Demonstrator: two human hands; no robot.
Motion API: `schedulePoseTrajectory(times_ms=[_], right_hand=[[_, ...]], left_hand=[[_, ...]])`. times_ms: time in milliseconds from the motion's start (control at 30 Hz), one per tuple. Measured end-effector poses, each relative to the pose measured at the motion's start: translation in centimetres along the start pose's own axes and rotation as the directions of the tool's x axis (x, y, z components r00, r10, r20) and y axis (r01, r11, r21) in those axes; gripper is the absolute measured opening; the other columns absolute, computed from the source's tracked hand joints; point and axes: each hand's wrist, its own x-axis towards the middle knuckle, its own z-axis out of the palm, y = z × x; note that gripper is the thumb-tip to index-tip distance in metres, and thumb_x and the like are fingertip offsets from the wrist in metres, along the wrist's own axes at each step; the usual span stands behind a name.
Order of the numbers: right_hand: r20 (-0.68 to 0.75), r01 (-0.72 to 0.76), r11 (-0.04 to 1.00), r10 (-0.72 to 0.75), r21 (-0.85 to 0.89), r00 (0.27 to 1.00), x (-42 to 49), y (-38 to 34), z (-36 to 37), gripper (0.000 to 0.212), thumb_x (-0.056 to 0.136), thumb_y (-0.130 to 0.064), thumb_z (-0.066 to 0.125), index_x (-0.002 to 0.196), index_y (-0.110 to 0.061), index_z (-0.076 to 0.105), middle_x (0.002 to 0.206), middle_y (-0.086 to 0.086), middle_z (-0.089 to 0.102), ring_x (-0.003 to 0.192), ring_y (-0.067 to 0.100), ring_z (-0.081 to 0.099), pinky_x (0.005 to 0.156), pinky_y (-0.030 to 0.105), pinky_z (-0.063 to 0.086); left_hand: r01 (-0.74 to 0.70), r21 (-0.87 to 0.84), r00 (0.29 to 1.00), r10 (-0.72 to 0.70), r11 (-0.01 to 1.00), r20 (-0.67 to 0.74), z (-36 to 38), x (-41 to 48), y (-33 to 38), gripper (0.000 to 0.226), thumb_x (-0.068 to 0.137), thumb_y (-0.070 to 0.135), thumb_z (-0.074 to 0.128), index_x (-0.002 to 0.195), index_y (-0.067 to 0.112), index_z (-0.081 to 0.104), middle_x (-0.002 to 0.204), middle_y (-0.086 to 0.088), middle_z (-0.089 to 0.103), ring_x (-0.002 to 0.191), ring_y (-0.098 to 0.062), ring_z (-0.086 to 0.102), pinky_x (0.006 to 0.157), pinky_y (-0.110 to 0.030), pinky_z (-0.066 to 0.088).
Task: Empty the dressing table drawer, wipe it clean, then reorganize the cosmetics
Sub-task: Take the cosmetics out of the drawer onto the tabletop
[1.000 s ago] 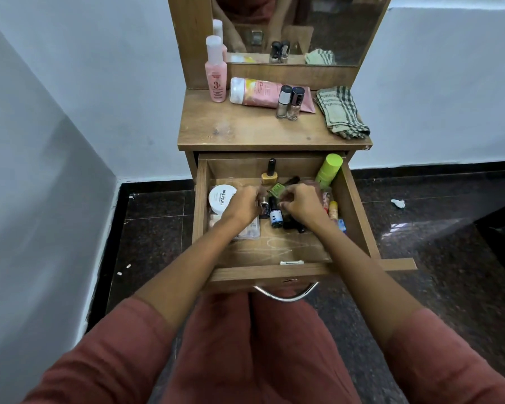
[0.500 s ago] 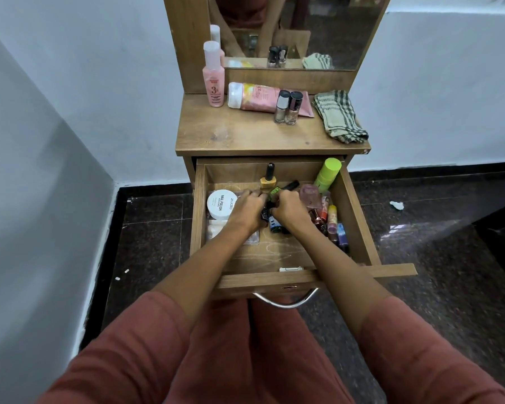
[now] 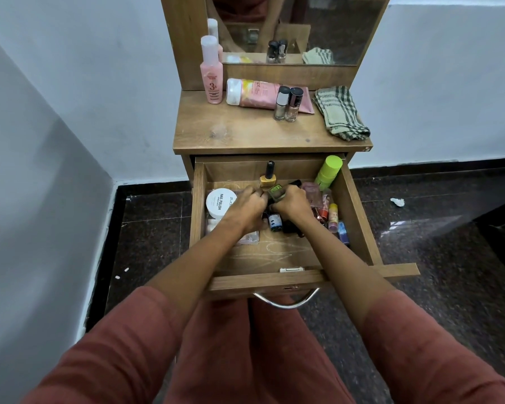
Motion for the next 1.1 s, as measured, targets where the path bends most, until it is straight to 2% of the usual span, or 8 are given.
schedulePoseTrajectory(times_ms=[233,400,600,700,900,967,1033,1100], right_hand=[[0.043,-0.062,0.988,0.057,0.145,0.997,0.0,0.0,-0.3,0.020,0.076,-0.006,0.070,0.096,-0.001,0.067,0.103,0.017,0.068,0.083,0.018,0.058,0.080,0.032,0.051],[0.044,-0.047,0.983,0.040,0.177,0.998,-0.5,-0.1,-0.4,0.017,0.077,-0.004,0.070,0.093,0.000,0.068,0.100,0.020,0.069,0.070,0.015,0.056,0.056,0.020,0.043],[0.039,-0.005,0.987,-0.001,0.163,0.999,-0.6,0.0,-0.5,0.013,0.077,-0.004,0.070,0.090,-0.001,0.067,0.099,0.021,0.069,0.074,0.016,0.057,0.058,0.020,0.045],[0.022,0.033,0.988,-0.037,0.151,0.999,-0.8,-0.1,-0.7,0.019,0.077,-0.007,0.071,0.095,-0.001,0.067,0.100,0.017,0.069,0.090,0.022,0.064,0.076,0.031,0.053],[-0.093,0.220,0.972,-0.212,0.088,0.973,-1.5,-0.6,-2.1,0.024,0.074,-0.008,0.073,0.098,-0.004,0.070,0.096,0.015,0.073,0.088,0.021,0.069,0.083,0.038,0.056],[-0.118,0.259,0.962,-0.248,0.088,0.962,-1.9,-1.4,-2.8,0.025,0.074,-0.006,0.074,0.098,-0.003,0.070,0.096,0.015,0.073,0.085,0.015,0.068,0.080,0.029,0.056],[-0.144,0.305,0.947,-0.289,0.104,0.946,-2.3,-2.4,-3.8,0.025,0.073,-0.003,0.074,0.098,-0.001,0.070,0.096,0.014,0.072,0.078,0.008,0.063,0.067,0.011,0.051],[-0.177,0.346,0.925,-0.319,0.157,0.931,-2.7,-3.5,-4.7,0.026,0.073,0.000,0.073,0.099,0.001,0.068,0.093,0.013,0.071,0.068,0.001,0.058,0.056,-0.001,0.045]], left_hand=[[0.067,-0.131,0.997,-0.072,0.989,-0.033,-1.2,-0.7,0.0,0.027,0.087,0.010,0.051,0.112,-0.001,0.051,0.115,-0.022,0.057,0.108,-0.037,0.053,0.085,-0.040,0.043],[0.132,-0.273,0.981,-0.164,0.953,-0.100,-0.9,-0.7,-0.1,0.021,0.088,0.005,0.051,0.108,-0.001,0.056,0.112,-0.021,0.058,0.098,-0.039,0.059,0.079,-0.043,0.051],[0.160,-0.473,0.957,-0.253,0.866,-0.140,-0.9,-0.9,-0.1,0.026,0.083,0.005,0.061,0.109,0.005,0.061,0.113,-0.015,0.060,0.098,-0.031,0.060,0.082,-0.040,0.052],[0.169,-0.606,0.931,-0.327,0.777,-0.160,-1.4,-1.1,0.0,0.024,0.081,0.004,0.065,0.105,0.005,0.059,0.103,-0.013,0.066,0.093,-0.027,0.063,0.081,-0.037,0.052],[0.096,-0.660,0.902,-0.346,0.745,-0.259,-3.3,-1.1,-0.1,0.027,0.079,0.009,0.069,0.106,0.006,0.065,0.094,-0.007,0.070,0.081,-0.016,0.063,0.074,-0.024,0.051],[0.062,-0.663,0.886,-0.347,0.746,-0.308,-4.4,-1.0,-0.2,0.027,0.080,0.009,0.069,0.107,0.007,0.065,0.096,-0.007,0.070,0.081,-0.015,0.063,0.074,-0.023,0.050],[0.031,-0.668,0.865,-0.355,0.743,-0.355,-5.8,-0.8,-0.3,0.028,0.080,0.010,0.069,0.107,0.007,0.066,0.097,-0.009,0.071,0.084,-0.017,0.065,0.080,-0.028,0.053],[-0.006,-0.684,0.845,-0.362,0.729,-0.393,-7.4,-0.4,-0.5,0.026,0.079,0.010,0.069,0.105,0.006,0.066,0.097,-0.010,0.071,0.081,-0.014,0.063,0.075,-0.021,0.052]])
